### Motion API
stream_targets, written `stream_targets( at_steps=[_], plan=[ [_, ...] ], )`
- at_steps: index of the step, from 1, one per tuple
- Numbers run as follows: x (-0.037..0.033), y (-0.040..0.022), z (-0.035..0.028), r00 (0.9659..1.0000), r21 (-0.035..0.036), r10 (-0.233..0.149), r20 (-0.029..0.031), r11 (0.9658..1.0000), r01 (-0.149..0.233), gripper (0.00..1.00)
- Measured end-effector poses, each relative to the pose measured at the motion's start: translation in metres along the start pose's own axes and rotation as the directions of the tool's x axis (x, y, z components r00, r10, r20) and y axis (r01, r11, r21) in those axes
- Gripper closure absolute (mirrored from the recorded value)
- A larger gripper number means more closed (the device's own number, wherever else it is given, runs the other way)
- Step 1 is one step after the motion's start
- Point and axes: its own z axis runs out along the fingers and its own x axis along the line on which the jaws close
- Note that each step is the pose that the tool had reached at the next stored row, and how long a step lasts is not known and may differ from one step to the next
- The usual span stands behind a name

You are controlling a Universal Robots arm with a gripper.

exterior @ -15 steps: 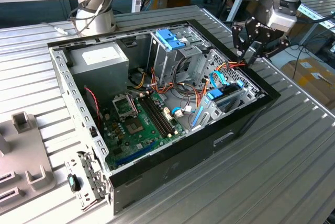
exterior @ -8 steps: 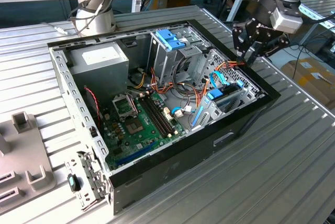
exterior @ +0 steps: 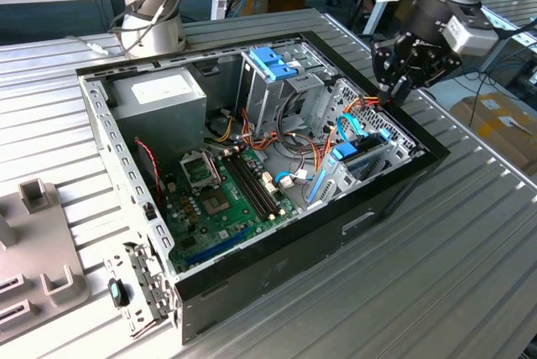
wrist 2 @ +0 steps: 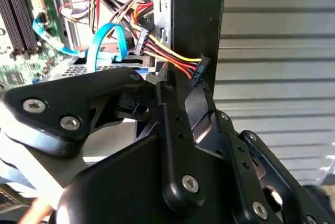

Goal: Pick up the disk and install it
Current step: 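Insert the second disk wire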

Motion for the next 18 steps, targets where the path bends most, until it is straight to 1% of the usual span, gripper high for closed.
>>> stream_targets(
  at_steps=[1, 2, 3, 4, 5, 11, 18],
  plan=[
    [0.0000, 0.0000, 0.0000, 0.9998, 0.0009, -0.020, 0.0008, 0.9998, 0.020, 0.64],
    [0.0000, 0.0000, 0.0000, 0.9990, 0.0021, -0.045, 0.0018, 0.9990, 0.045, 0.64],
    [0.0000, 0.0000, 0.0001, 0.9981, 0.0030, -0.062, 0.0024, 0.9981, 0.062, 0.64],
    [0.0000, 0.0000, 0.0001, 0.9962, 0.0043, -0.087, 0.0034, 0.9962, 0.087, 0.64],
    [0.0000, 0.0000, 0.0001, 0.9949, 0.0050, -0.101, 0.0039, 0.9949, 0.101, 0.64],
    [0.0005, -0.0002, 0.0001, 0.9948, 0.0050, -0.102, 0.0040, 0.9948, 0.102, 0.64],
    [0.0058, -0.0032, 0.0005, 0.9948, 0.0050, -0.102, 0.0040, 0.9948, 0.102, 0.64]
  ],
)
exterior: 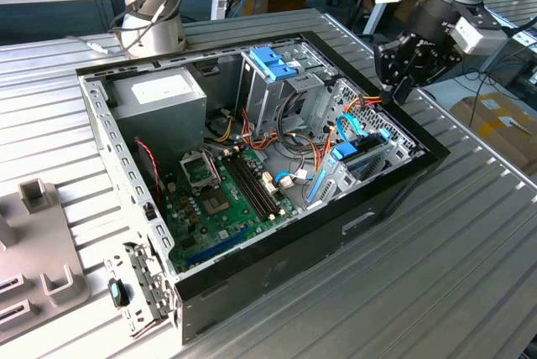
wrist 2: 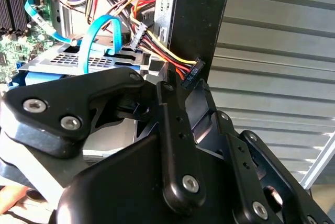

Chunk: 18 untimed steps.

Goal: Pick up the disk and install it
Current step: 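Insert the second disk wire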

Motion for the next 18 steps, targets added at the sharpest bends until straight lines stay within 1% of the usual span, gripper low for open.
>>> stream_targets(
  at_steps=[6, 8, 10, 11, 13, 16, 18],
  plan=[
    [0.0003, -0.0005, 0.0001, 1.0000, 0.0001, 0.000, 0.0000, 1.0000, 0.000, 0.64],
    [0.0001, -0.0027, 0.0001, 1.0000, 0.0001, 0.000, 0.0000, 1.0000, 0.000, 0.64],
    [0.0000, -0.0078, 0.0007, 1.0000, 0.0001, 0.000, 0.0000, 1.0000, 0.000, 0.64],
    [0.0004, -0.0092, 0.0019, 1.0000, 0.0003, 0.000, 0.0001, 1.0000, 0.000, 0.64],
    [0.0011, -0.0103, 0.0025, 1.0000, 0.0001, 0.000, 0.0000, 1.0000, 0.000, 0.64],
    [0.0047, -0.0124, 0.0027, 1.0000, 0.0000, 0.000, 0.0000, 1.0000, 0.000, 0.64],
    [0.0052, -0.0126, 0.0028, 1.0000, 0.0000, 0.000, 0.0000, 1.0000, 0.000, 0.64]
  ],
)
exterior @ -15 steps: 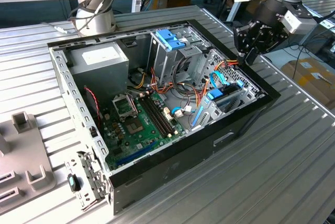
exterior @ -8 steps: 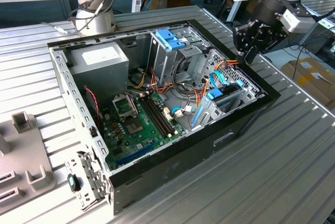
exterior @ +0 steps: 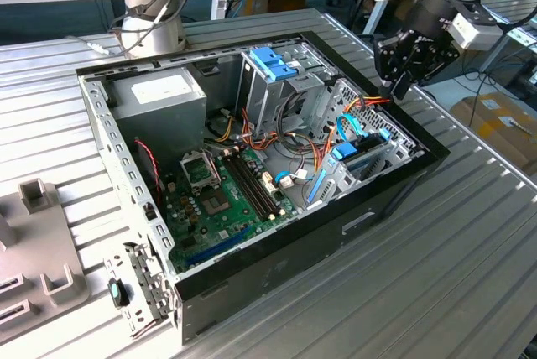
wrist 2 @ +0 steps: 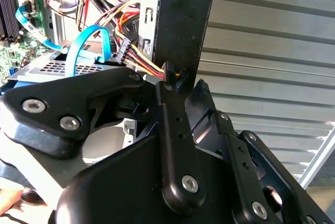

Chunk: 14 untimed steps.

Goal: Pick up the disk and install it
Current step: 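Insert the second disk wire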

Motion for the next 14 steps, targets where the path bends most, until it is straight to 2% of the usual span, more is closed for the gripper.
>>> stream_targets(
  at_steps=[2, 4, 8, 14],
  plan=[
    [0.0003, 0.0005, 0.0000, 1.0000, -0.0001, 0.000, 0.0000, 1.0000, 0.000, 0.64],
    [0.0005, 0.0008, 0.0000, 1.0000, -0.0086, 0.000, -0.0036, 1.0000, 0.000, 0.64],
    [0.0005, 0.0008, -0.0004, 1.0000, -0.0111, 0.000, -0.0046, 0.9999, 0.000, 0.64],
    [0.0005, 0.0008, -0.0005, 1.0000, -0.0111, 0.000, -0.0046, 0.9999, 0.000, 0.64]
  ],
)
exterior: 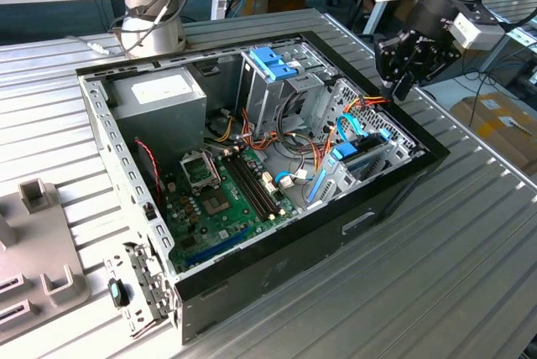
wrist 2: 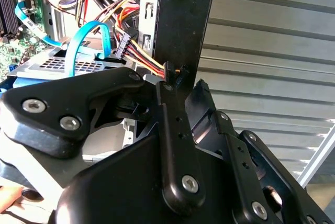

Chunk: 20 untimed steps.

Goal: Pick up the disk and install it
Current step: 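Insert the second disk wire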

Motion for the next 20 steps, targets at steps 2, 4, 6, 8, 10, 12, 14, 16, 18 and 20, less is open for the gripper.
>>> stream_targets(
  at_steps=[2, 4, 6, 8, 10, 12, 14, 16, 18, 20],
  plan=[
    [0.0000, 0.0000, 0.0000, 1.0000, 0.0000, 0.000, 0.0000, 1.0000, 0.000, 0.64],
    [0.0000, 0.0000, 0.0000, 1.0000, 0.0000, 0.000, 0.0000, 1.0000, 0.000, 0.66],
    [0.0000, 0.0000, 0.0000, 1.0000, 0.0001, 0.000, 0.0000, 1.0000, 0.000, 0.73],
    [0.0000, 0.0000, -0.0001, 1.0000, 0.0000, 0.000, 0.0000, 1.0000, 0.000, 0.73],
    [0.0000, 0.0000, -0.0001, 1.0000, 0.0000, 0.000, 0.0000, 1.0000, 0.000, 0.73],
    [0.0000, 0.0000, -0.0002, 1.0000, 0.0000, 0.000, 0.0000, 1.0000, 0.000, 0.73],
    [0.0000, 0.0000, -0.0002, 1.0000, 0.0000, 0.000, 0.0000, 1.0000, 0.000, 0.73],
    [0.0000, 0.0000, -0.0002, 1.0000, 0.0000, 0.000, 0.0000, 1.0000, 0.000, 0.73],
    [0.0000, 0.0000, -0.0002, 1.0000, 0.0000, 0.000, 0.0000, 1.0000, 0.000, 0.73],
    [0.0000, 0.0000, -0.0003, 1.0000, 0.0000, 0.000, 0.0000, 1.0000, 0.000, 0.84]
  ],
)
